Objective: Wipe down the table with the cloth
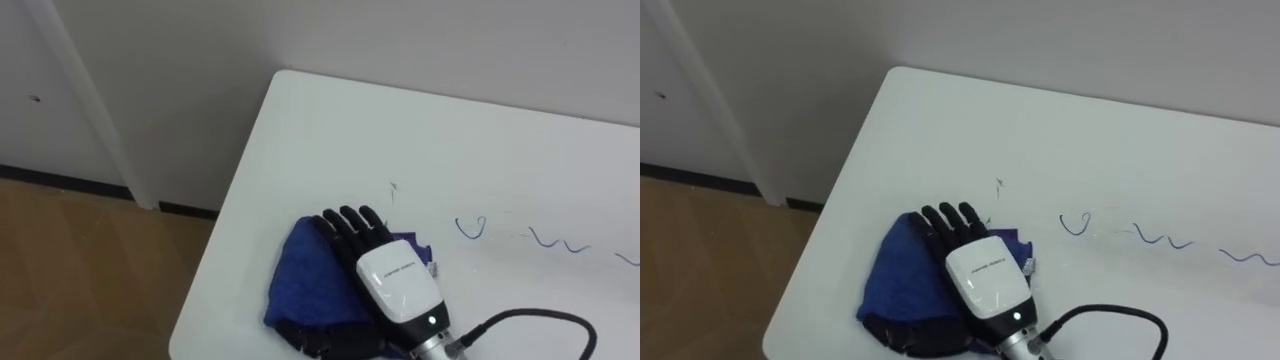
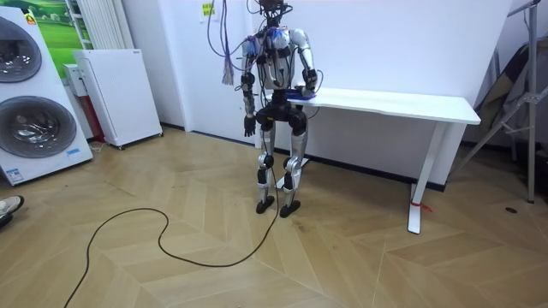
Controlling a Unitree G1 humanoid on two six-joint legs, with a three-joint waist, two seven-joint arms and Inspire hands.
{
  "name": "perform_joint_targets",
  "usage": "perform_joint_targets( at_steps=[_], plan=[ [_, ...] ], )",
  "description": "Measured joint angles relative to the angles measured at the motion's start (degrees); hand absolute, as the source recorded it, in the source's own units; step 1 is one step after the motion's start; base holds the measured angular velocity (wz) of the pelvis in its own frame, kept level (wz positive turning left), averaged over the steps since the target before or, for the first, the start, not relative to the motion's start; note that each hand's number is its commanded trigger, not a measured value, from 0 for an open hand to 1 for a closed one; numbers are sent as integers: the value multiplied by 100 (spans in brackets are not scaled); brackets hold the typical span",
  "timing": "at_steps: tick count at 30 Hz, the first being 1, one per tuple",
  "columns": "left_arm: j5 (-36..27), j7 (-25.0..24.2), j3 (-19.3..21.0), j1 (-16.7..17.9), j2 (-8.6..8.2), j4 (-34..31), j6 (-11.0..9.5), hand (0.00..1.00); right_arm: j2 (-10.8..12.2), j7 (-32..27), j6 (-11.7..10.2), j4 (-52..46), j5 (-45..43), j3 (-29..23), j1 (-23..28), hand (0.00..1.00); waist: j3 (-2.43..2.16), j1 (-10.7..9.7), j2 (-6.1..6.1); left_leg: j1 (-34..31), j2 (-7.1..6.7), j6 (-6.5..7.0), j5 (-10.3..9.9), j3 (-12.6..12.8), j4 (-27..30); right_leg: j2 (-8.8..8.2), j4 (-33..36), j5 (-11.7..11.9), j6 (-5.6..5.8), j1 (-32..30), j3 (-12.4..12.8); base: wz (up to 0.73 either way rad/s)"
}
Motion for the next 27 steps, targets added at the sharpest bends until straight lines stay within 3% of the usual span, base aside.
perform_joint_targets(
  at_steps=[4, 19, 20, 21, 27],
  plan=[
    [3, 36, 1, 17, 34, -6, 26, 0, -34, 48, 39, -1, 52, -2, 121, 0, -20, -52, 9, 23, 1, 0, 0, -6, 1, 2, -3, 1, 2, 20, 6, -2],
    [13, 35, 39, 124, 37, -128, 21, 0, 20, 309, -87, 179, 466, -271, 113, 0, -20, -123, 16, 111, -7, 0, 0, -11, -4, -2, -84, 43, 28, 170, 4, 0],
    [13, 33, 39, 163, 37, -186, 21, 0, 19, 310, -87, 179, 488, -284, 116, 45, -19, -129, 18, 111, -7, 0, 0, -11, -2, -2, -84, 43, 28, 171, 5, 0],
    [13, 33, 39, 192, 38, -230, 21, 0, 19, 311, -87, 179, 492, -290, 116, 99, -18, -134, 19, 111, -7, 0, 0, -10, -2, -1, -85, 43, 28, 172, 5, 0],
    [12, -27, 38, 241, 37, -302, 20, 0, 30, 338, -126, 179, 513, -379, 110, 100, -16, -152, 22, 134, -7, 0, 0, -12, -3, -1, -93, 43, 28, 193, 10, 0]
  ],
)
